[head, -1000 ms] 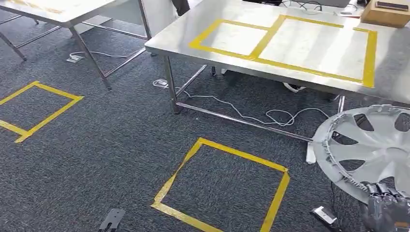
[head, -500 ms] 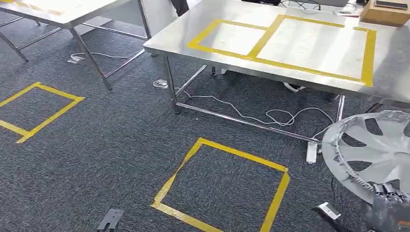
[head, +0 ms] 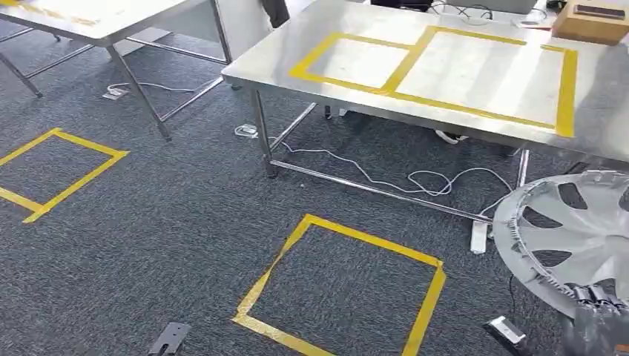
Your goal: Take the parts from the cabinet and place them on the table.
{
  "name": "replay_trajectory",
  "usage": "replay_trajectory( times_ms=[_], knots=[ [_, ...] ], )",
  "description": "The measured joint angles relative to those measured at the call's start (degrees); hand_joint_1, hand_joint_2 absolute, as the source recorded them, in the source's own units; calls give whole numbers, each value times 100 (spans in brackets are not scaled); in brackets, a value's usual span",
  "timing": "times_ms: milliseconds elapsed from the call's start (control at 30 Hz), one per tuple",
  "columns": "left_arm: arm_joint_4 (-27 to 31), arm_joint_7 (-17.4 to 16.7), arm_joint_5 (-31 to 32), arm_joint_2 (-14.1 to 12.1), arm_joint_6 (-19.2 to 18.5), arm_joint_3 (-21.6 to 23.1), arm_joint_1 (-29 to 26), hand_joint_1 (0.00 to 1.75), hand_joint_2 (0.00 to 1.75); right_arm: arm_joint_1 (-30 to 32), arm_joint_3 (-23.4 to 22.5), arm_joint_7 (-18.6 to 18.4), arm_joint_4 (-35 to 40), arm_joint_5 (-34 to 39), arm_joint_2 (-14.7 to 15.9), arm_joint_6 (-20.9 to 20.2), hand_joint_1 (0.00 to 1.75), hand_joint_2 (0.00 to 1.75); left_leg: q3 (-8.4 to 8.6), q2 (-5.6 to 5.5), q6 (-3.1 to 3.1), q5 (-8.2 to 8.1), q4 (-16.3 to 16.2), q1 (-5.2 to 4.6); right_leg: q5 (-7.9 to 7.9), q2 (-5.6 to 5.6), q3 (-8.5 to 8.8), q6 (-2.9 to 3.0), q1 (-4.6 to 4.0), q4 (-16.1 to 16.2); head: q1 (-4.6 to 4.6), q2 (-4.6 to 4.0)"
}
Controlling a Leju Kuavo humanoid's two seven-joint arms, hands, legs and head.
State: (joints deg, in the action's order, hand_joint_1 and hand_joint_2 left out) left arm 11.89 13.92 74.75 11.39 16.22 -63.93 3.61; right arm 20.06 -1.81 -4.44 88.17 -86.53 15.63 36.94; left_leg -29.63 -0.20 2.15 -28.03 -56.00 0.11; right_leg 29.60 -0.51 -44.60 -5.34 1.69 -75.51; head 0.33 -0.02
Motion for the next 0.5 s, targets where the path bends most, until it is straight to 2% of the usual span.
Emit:
replay_trajectory(
  times_ms=[33, 67, 100, 133, 167, 200, 233, 267, 300, 333, 367, 400, 433, 467, 500],
  knots=[
    [0, -2, 0, 2, 0, -2, -11, 0, 0, 29, -4, -2, 0, -2, -5, 0, 175, 175, 75, 0, -31, -50, -1, 23, -192, 10, 109, -29, 18, 286, 0, 0],
    [0, -2, 0, 4, 0, -4, -17, 0, 0, 44, -7, -2, 0, 0, -9, 0, 175, 175, 155, 2, -75, -104, -2, 47, -403, 22, 300, -67, 38, 732, 0, 0],
    [0, -2, 0, 4, 0, -7, -22, 0, 0, 54, -11, -2, 0, -2, -15, 0, 175, 175, 242, 6, -145, -165, -6, 75, -664, 55, 533, -124, 78, 1259, 2, 0],
    [0, -4, 0, -15, 7, -9, -34, 0, 0, 59, -11, -2, -2, -4, -26, 0, 175, 175, 291, 19, -206, -203, -22, 59, -876, 111, 658, -170, 130, 1631, 17, 0],
    [0, -26, -2, -24, 20, -9, -33, 0, 0, 28, -7, 0, -9, -4, -44, -9, 175, 175, 328, 10, -251, -236, -62, 67, -660, 63, 643, -73, 76, 1644, 37, 0],
    [0, -63, 0, -26, 61, -9, -22, 0, 0, 29, -7, 4, 6, -7, -55, -7, 175, 175, 296, 12, -296, -263, -61, 46, -693, 35, 700, 74, 69, 1596, 9, 0],
    [0, -105, 0, -28, 101, -9, -15, 0, 0, 51, -15, 4, 15, -4, -57, -9, 175, 175, 328, 15, -323, -280, -54, 62, -666, 21, 691, 108, 56, 1564, 11, 0],
    [0, -120, 0, -20, 138, -11, -11, 0, 0, 54, -24, 4, 17, -4, -59, -9, 175, 175, 318, 14, -365, -207, -65, 69, -654, 14, 693, 136, 40, 1545, 2, 0],
    [0, -125, 2, -15, 155, -11, 14, 0, 0, 72, -33, 2, 24, -4, -61, -9, 175, 175, 164, 14, -415, -95, -301, 85, -639, 10, 739, 167, 57, 1582, 0, 0],
    [0, -125, 7, -15, 173, -11, 26, 0, 0, 95, -50, -9, 31, -2, -68, -9, 175, 175, -96, 14, -438, 61, -689, 85, -619, 12, 777, 199, 56, 1619, -2, 0],
    [0, -125, 9, -13, 186, -11, 30, 0, 0, 97, -59, -9, 31, -4, -70, -11, 175, 175, -374, 15, -451, 40, -1076, 83, -598, 17, 813, 230, 52, 1652, -2, 0],
    [0, -129, 13, -11, 197, -11, 29, 0, 0, 93, -59, -9, 31, -7, -74, -11, 175, 175, -653, 15, -461, -156, -1437, 81, -573, 12, 853, 264, 42, 1672, -4, 0],
    [0, -142, 13, -4, 203, -11, 18, 0, 0, 95, -59, -2, 31, -7, -81, -13, 175, 175, -898, 15, -464, -454, -1728, 80, -535, 2, 894, 307, 25, 1675, -4, 0],
    [0, -142, 11, 2, 208, -11, 13, 0, 0, 101, -59, 0, 31, -9, -85, -15, 175, 175, -1058, 14, -459, -663, -1865, 80, -496, -15, 936, 336, 10, 1675, -4, 0],
    [0, -142, 11, 2, 208, -13, 10, 0, 0, 109, -59, 7, 31, -9, -90, -17, 175, 175, -1144, 14, -440, -697, -1849, 77, -459, -35, 983, 350, -8, 1675, -4, 0]
  ],
)
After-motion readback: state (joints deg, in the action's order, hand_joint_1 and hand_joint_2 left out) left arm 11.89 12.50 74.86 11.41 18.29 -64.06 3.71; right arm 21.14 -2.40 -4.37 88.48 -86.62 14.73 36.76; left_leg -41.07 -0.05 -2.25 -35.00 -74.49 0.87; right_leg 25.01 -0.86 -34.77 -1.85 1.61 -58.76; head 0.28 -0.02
